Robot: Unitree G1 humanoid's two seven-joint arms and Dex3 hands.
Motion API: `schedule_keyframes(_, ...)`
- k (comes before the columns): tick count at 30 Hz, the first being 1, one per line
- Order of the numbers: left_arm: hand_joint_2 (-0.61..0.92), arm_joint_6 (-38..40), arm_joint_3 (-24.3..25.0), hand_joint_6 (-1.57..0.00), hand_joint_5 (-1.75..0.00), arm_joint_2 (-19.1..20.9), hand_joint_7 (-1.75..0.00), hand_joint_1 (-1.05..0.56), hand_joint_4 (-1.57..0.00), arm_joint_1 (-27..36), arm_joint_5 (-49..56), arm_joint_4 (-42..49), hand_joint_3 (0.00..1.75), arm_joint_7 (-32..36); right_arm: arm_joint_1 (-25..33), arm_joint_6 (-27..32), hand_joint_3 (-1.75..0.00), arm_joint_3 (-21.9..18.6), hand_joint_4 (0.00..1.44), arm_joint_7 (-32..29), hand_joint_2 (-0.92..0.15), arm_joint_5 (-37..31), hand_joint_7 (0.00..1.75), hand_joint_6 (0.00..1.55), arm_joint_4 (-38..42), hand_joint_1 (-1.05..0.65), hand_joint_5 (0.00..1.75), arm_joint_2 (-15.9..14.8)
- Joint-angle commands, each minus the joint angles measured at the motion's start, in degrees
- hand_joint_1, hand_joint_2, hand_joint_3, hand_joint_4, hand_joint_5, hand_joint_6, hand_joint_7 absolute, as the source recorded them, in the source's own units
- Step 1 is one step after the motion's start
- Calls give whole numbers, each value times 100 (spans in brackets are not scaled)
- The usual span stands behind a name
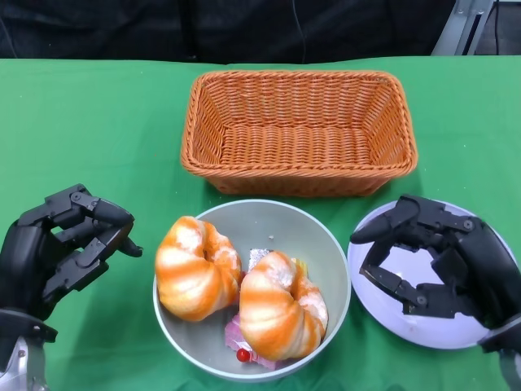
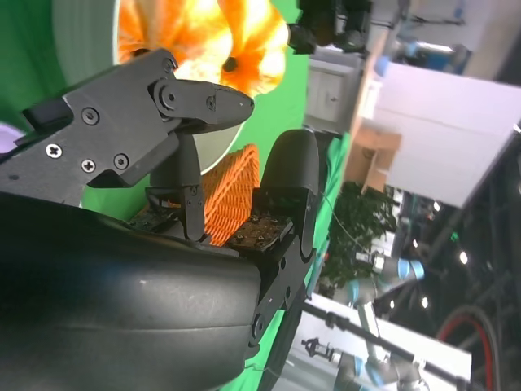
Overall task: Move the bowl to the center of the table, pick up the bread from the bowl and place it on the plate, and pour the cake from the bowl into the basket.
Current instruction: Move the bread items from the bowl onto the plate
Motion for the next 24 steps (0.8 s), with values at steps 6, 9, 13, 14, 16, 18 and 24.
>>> schedule_keyframes(6, 89, -29, 28, -94, -132, -4, -103, -13, -86, 2, 23, -37, 32, 12, -344, 571, -2, 208, 55, 104, -87, -376, 43, 58, -727, -35, 99, -549)
schedule_keyframes(9, 89, -55, 29, -94, -134, -22, -103, -12, -86, 2, 30, -31, 33, 14, -441, 785, -1, 289, 43, 212, -88, -423, 31, 58, -900, -40, 89, -689)
schedule_keyframes(13, 89, -91, 34, -93, -134, -41, -103, -12, -85, -20, 38, 21, 33, 17, -616, 1081, 0, 403, 42, 271, -87, -547, 11, 63, -1142, -50, 64, -851)
schedule_keyframes(14, 89, -99, 35, -93, -135, -52, -103, -13, -85, -26, 54, 30, 33, 56, -674, 1139, 0, 435, 42, 286, -87, -575, 10, 63, -1188, -51, 63, -874)
schedule_keyframes(16, 88, -127, 33, -94, -134, -66, -103, -13, -86, -32, 113, 42, 33, 144, -762, 1211, 0, 485, 43, 295, -86, -650, 7, 62, -1244, -54, 61, -911)
schedule_keyframes(18, 88, -122, 39, -94, -134, -73, -102, -14, -86, -41, 122, 40, 33, 159, -841, 1349, 0, 556, 43, 274, -87, -793, 5, 61, -1353, -57, 59, -945)
schedule_keyframes(24, 90, -50, 38, -97, -133, -100, -95, -14, -86, -41, 115, -2, 29, 209, -930, 1713, -1, 765, 47, 175, -90, -1276, 1, 57, -1725, -66, 45, -1004)
